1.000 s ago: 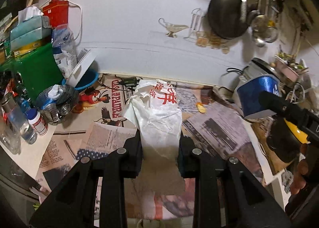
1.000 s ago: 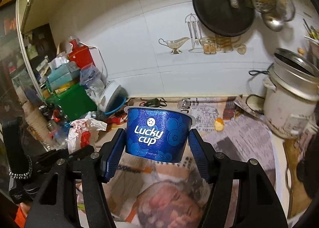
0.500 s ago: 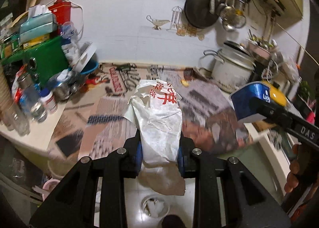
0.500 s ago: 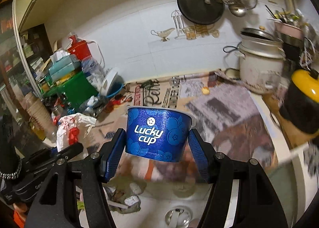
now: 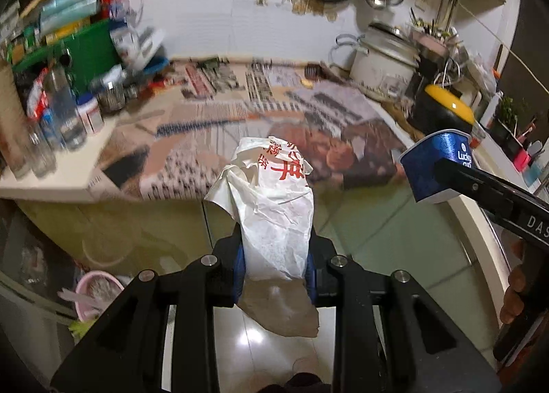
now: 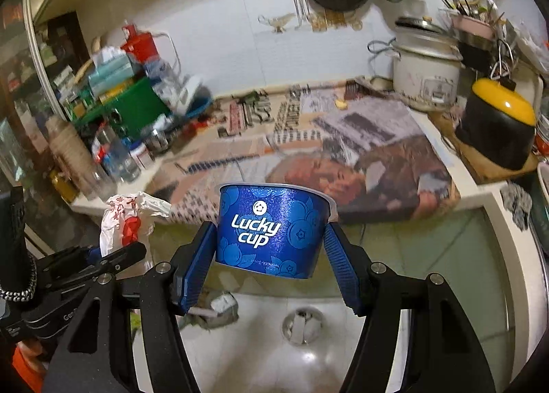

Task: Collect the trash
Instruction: 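Lift the cup and bag and carry both down over the floor bin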

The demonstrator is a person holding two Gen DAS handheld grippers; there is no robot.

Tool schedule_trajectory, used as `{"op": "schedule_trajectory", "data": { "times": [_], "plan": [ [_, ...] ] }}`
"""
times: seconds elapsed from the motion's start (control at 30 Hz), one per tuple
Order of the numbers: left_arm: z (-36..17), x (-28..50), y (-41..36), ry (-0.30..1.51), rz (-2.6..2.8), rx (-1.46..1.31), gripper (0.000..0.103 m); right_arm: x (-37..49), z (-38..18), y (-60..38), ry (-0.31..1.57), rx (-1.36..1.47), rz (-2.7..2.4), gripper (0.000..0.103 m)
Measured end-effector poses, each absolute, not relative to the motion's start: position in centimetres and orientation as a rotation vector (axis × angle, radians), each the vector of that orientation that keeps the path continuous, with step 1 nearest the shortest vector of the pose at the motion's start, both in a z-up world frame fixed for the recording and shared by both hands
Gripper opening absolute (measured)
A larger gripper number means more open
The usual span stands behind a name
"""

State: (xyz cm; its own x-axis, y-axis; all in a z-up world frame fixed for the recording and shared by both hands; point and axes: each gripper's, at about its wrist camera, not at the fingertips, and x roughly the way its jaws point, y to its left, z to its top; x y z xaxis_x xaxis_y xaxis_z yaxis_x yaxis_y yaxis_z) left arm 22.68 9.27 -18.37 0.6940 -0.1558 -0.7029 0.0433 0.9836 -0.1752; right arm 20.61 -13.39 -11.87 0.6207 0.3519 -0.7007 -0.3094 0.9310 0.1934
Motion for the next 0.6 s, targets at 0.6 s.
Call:
{"op": "schedule_trajectory", "data": {
  "times": [0.6],
  "plan": [
    [-51.2,28.9,4.6,1.107,-0.054,-0.199,0.028,24.9,-42.1,-16.4,1.137,0.033,0.393,0.061]
  ]
}}
